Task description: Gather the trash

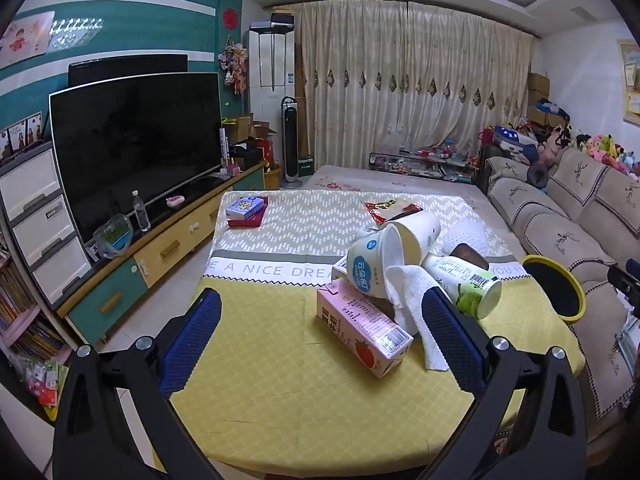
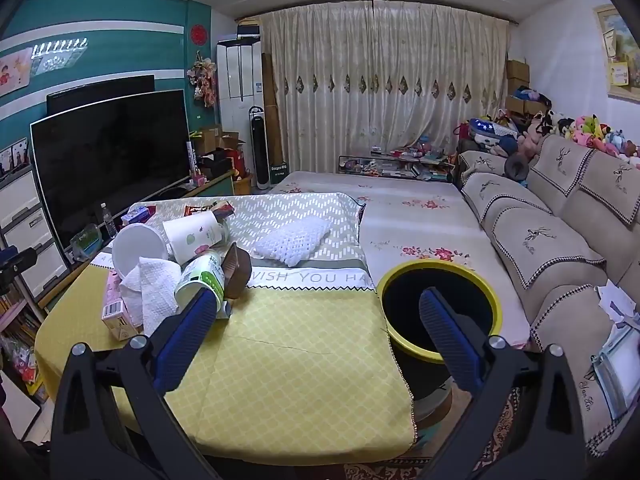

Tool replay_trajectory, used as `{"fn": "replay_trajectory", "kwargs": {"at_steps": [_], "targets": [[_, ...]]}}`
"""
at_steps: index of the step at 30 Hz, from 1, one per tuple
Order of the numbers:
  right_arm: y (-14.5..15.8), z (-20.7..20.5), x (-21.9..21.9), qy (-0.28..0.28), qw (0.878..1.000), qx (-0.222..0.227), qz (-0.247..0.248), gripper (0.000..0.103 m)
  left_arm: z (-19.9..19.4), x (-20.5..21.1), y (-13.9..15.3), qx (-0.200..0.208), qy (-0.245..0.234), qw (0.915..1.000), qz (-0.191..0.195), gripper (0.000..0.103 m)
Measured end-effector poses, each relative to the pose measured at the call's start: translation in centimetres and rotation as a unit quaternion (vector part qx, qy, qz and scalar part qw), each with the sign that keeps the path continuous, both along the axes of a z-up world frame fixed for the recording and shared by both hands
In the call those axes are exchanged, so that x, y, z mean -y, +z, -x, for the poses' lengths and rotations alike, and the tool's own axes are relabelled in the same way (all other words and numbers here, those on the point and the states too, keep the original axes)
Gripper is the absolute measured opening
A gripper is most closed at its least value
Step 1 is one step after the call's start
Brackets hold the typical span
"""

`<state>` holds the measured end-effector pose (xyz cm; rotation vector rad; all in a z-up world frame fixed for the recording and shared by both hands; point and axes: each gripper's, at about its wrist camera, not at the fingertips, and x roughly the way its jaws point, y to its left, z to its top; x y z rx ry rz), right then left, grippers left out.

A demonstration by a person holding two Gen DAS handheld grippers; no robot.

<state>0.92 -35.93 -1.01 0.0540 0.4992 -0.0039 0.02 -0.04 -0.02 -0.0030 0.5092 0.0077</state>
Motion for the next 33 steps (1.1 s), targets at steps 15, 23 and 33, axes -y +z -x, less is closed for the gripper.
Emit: {"fn": "replay_trajectory", "kwargs": {"at_steps": [15, 23, 33], "targets": [[-0.5, -0.5, 0.0, -0.001, 1.000, -0.007, 0.003, 0.097, 0.2, 0.1, 0.3, -0.002, -0.006, 1.0000, -0.004, 0.099], [-1.0, -0.7, 0.2, -0.002, 1.000, -0.012, 0.000, 0.097, 0.1, 0.8, 0.2, -0.003, -0.014, 0.9998, -0.010, 0.099], [-1.1, -0.7, 0.5, -0.007, 1.000, -0.015, -0.001, 0.097, -0.2, 1.5, -0.2, -0.007, -0.018, 0.9998, -0.011, 0.099]]}}
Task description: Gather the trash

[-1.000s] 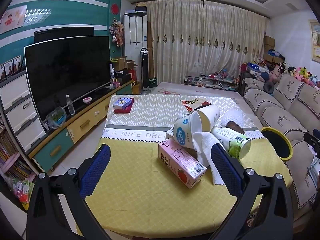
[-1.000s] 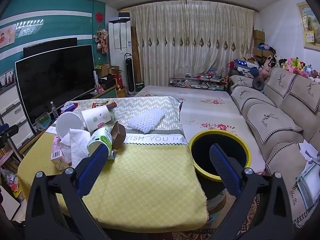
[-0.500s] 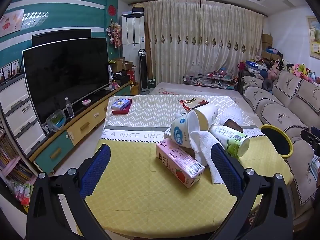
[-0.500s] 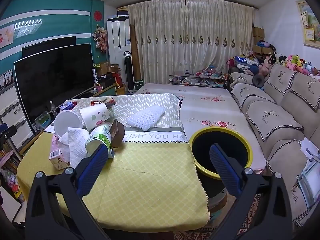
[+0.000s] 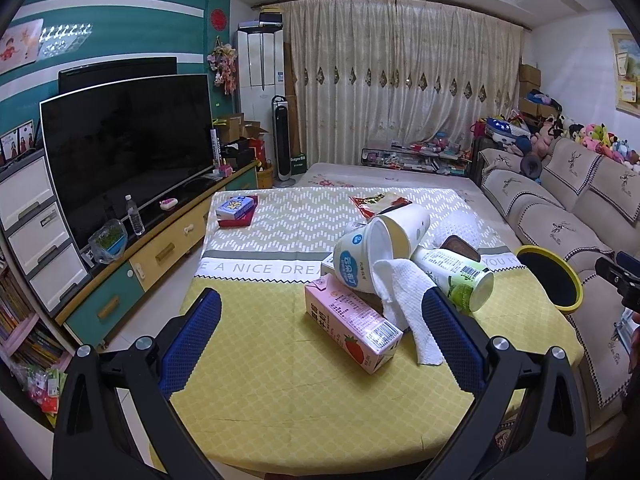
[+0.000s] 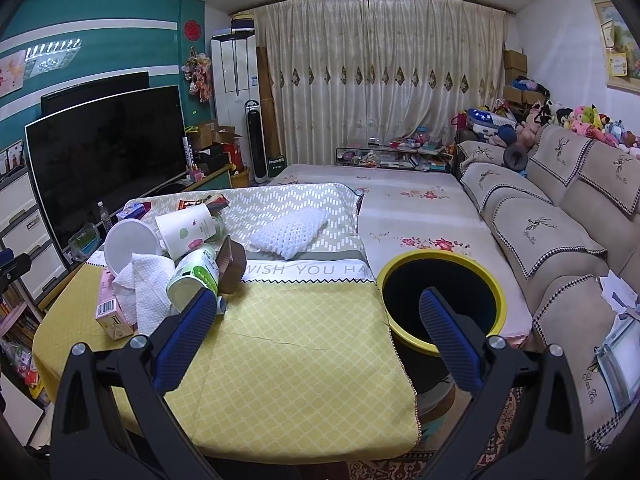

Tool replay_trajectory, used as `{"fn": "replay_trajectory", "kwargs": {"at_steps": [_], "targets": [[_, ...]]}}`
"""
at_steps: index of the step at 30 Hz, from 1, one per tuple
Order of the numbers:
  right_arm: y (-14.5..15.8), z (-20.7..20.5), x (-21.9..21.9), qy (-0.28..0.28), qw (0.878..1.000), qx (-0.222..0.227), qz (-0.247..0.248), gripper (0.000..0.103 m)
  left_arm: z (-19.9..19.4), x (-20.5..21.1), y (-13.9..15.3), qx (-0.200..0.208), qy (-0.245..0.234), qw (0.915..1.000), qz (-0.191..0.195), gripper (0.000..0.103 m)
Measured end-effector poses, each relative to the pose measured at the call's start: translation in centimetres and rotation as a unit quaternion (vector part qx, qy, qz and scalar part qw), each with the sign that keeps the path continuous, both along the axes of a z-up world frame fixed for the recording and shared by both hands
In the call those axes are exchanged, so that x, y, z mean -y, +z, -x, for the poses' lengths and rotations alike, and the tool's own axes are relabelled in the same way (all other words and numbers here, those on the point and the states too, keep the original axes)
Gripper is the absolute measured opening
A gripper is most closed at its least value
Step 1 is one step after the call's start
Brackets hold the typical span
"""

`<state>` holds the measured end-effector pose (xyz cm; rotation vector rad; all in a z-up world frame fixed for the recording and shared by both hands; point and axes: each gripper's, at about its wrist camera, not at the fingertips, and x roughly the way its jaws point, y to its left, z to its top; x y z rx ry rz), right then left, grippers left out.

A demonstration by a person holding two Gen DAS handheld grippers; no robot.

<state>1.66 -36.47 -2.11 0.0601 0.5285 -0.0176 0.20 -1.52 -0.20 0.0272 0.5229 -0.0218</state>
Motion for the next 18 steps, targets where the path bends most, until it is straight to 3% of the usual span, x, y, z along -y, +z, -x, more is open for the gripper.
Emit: {"fn": "replay_trajectory", "kwargs": {"at_steps": [18], "targets": [[-0.30, -0.29, -0.07, 0.002, 1.000, -0.005, -0.001, 0.097, -0.21, 0.24, -0.52, -0.005, -0.003, 1.0000, 0.003, 0.099]]}}
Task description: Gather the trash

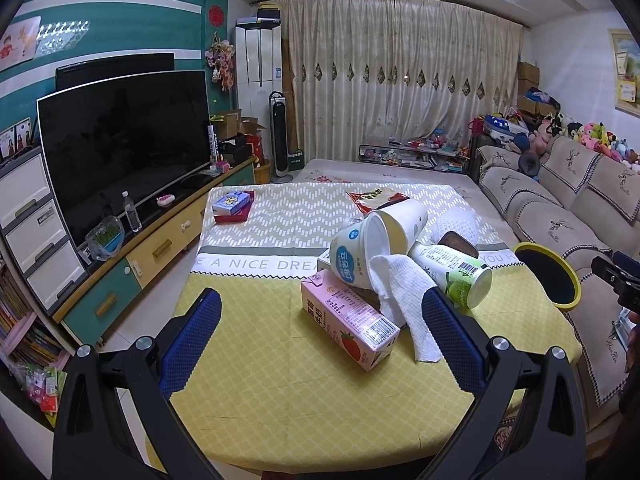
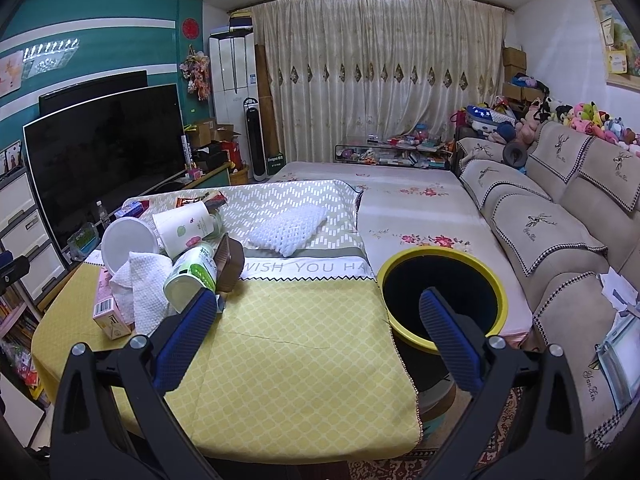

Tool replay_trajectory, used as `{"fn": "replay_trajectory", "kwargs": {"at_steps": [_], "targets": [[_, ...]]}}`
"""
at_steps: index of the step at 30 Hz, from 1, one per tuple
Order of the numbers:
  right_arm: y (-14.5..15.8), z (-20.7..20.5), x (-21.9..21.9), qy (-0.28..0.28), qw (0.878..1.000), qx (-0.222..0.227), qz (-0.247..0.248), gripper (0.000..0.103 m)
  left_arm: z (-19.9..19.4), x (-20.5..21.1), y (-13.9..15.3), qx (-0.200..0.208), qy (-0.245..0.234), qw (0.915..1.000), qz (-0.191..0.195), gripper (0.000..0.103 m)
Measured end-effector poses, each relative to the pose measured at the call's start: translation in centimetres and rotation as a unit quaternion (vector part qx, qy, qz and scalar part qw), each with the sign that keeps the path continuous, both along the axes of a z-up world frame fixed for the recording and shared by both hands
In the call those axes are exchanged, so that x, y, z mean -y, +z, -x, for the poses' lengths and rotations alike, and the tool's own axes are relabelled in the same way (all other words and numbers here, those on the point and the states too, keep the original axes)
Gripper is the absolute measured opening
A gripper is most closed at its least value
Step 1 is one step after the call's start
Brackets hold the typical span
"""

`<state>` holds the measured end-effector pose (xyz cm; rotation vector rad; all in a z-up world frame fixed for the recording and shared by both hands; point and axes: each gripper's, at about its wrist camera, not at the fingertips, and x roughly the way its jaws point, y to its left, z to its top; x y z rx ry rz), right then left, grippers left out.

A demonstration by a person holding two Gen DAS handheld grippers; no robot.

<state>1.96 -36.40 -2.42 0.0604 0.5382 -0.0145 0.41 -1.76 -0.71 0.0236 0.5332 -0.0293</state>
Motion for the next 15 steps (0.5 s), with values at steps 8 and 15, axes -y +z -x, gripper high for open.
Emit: {"fn": "replay_trajectory", "kwargs": {"at_steps": [8, 15], "targets": [[-0.26, -0.15, 0.06, 0.002, 1.000, -0.003, -0.001, 0.097, -0.01, 0.32, -0.23, -0.003, -0.004, 1.0000, -0.001, 0.099], [-0.26, -0.19, 0.02, 0.002, 1.000, -0.003, -0.001, 0.097, -0.05, 0.38, -0.24, -0.004, -0.004, 1.0000, 0.000, 0.099]]}}
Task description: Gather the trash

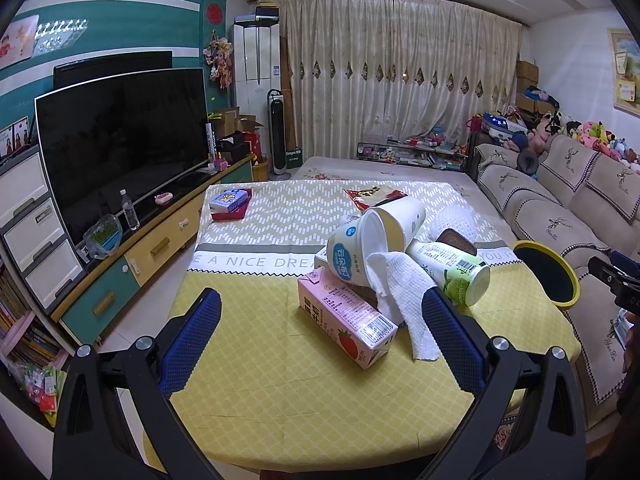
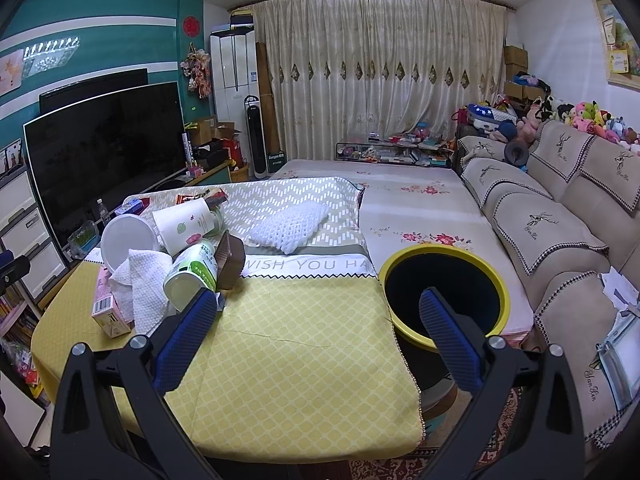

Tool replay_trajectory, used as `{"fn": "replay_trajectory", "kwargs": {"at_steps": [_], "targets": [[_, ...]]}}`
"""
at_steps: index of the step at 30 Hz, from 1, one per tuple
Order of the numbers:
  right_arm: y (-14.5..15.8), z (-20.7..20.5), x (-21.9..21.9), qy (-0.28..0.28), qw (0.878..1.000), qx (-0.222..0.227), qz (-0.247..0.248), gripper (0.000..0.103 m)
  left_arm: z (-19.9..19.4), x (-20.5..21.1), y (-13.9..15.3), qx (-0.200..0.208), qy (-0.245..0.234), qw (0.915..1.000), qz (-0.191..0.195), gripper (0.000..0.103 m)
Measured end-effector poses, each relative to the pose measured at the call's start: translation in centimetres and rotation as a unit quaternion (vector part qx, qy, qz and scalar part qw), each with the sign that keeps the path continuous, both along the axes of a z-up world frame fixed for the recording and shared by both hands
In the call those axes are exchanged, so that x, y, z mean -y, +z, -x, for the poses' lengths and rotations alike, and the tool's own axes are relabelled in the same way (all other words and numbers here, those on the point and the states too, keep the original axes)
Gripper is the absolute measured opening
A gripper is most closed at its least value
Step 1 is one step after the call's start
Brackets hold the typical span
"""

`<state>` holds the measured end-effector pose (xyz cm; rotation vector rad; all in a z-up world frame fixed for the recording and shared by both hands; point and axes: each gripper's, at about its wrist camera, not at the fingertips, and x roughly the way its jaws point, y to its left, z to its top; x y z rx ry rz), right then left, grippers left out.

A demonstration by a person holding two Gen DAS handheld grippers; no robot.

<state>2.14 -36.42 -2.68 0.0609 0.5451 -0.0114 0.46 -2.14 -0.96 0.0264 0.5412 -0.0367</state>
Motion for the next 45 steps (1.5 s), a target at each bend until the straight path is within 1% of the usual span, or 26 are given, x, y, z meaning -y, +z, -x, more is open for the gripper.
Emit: {"fn": "replay_trajectory", "kwargs": {"at_steps": [24, 33, 38, 41, 43, 44, 45], "targets": [[-0.5, -0.5, -0.2, 0.004, 1.000, -0.005, -0.003, 0.097, -0.2, 0.1, -0.1, -0.006, -0.001, 1.0000, 0.000, 0.099], [-1.1, -1.4, -0.5, 0.015, 1.000, -0.007, -0.004, 0.097, -0.9, -0.3, -0.6, -0.017, 0.001, 0.9999, 0.001, 0.099], [-2.1, -3.8, -1.1, 0.032, 0.999, -0.012, -0.011, 0.097, -1.6, -0.5, -0.9, -0.023, 0.004, 0.9997, 0.001, 0.099], [-3.2, -5.9, -1.5, 0.039, 0.999, -0.029, -0.022, 0.097, -2.1, -0.6, -1.2, -0.028, 0.004, 0.9996, 0.001, 0.099], [-4.0, -7.5, -1.9, 0.059, 0.997, -0.038, -0.037, 0.097, -2.6, -0.8, -1.5, -0.033, 0.007, 0.9994, 0.002, 0.099], [-4.4, -8.5, -2.2, 0.070, 0.995, -0.048, -0.048, 0.095, -2.8, -0.9, -1.6, -0.035, 0.008, 0.9994, 0.002, 0.099], [-4.7, -9.1, -2.4, 0.077, 0.994, -0.054, -0.055, 0.088, -3.0, -1.0, -1.8, -0.038, 0.009, 0.9992, 0.003, 0.099]]}}
